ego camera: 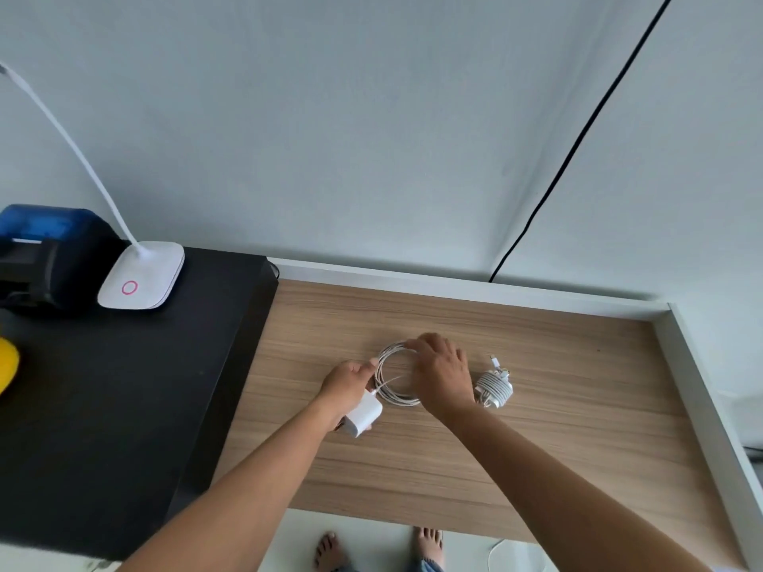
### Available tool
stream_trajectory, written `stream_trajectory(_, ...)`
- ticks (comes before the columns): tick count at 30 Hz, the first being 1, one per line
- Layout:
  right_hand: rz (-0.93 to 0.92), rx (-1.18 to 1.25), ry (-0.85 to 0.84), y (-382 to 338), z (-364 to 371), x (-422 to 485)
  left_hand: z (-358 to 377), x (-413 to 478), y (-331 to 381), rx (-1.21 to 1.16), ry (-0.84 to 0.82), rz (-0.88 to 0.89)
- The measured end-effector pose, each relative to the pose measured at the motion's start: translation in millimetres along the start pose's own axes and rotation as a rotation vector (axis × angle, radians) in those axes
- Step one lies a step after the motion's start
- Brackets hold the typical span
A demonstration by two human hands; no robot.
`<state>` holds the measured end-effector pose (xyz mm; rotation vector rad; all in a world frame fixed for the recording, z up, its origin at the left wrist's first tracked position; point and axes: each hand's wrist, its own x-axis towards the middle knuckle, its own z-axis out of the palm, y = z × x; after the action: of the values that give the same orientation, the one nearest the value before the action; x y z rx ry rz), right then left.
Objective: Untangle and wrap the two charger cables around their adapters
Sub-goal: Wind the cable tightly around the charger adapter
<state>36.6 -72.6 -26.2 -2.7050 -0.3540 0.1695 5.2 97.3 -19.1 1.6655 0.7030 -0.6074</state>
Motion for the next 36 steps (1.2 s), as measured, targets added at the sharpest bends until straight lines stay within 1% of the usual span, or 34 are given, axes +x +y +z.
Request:
stream_trajectory(2,-0.162,0.034,-0.039,-3.8,-3.8,-4.5,-3.2,-10.9,9.6,-0.087,-0.040,0.009)
stream_trajectory(4,-0.246,0.043,-0.071,-7.1,-7.5,-6.0,-7.5,-19.6,19.5,-0.152,-0.071,0.016)
stream_trajectory(6,-0.279,0.057,-0.007,-12.2,-13.6,-4.5,-11.5,-23.7,27.3,-0.192,-0.096,0.022)
stream_trajectory(9,-0.234,0.142,0.050,-20.9,-31.5,3.6,-17.7,-29.4,38.2,-0.268,-0.166,-0.007)
stream_trajectory(11,-0.192,0.219,0.035,-26.7,-44.9,8.6,-22.6,-34.1,44.3,-0.343,-0.232,-0.020)
stream_trajectory(13,-0.154,0.298,0.015,-30.7,-55.8,14.8,-27.8,-37.1,48.6,-0.360,-0.258,0.012)
stream_trajectory(16,-0.095,0.397,-0.022,-36.4,-71.0,23.5,-32.5,-42.6,55.2,-0.314,-0.282,0.109)
stream_trajectory(19,-0.044,0.405,-0.044,-40.6,-88.1,30.7,-35.3,-49.5,64.5,-0.280,-0.294,0.182)
stream_trajectory(21,-0.018,0.394,-0.024,-42.0,-97.6,33.9,-38.5,-53.1,71.4,-0.294,-0.318,0.232)
stream_trajectory(23,0.010,0.437,0.006,-43.4,-105.2,38.1,-43.1,-53.8,78.1,-0.315,-0.341,0.262)
stream_trajectory(27,0.005,0.596,0.047,-50.9,-123.6,45.7,-48.8,-56.4,93.1,-0.178,-0.331,0.345)
stream_trajectory(29,0.005,0.650,0.039,-55.4,-131.7,48.4,-50.5,-57.5,101.1,-0.183,-0.344,0.380)
stream_trajectory(33,0.034,0.819,0.091,-59.0,-146.6,51.8,-53.8,-60.8,116.3,-0.229,-0.413,0.397)
stream_trajectory(36,0.033,0.827,0.127,-58.3,-155.4,56.6,-54.8,-63.0,124.9,-0.208,-0.429,0.423)
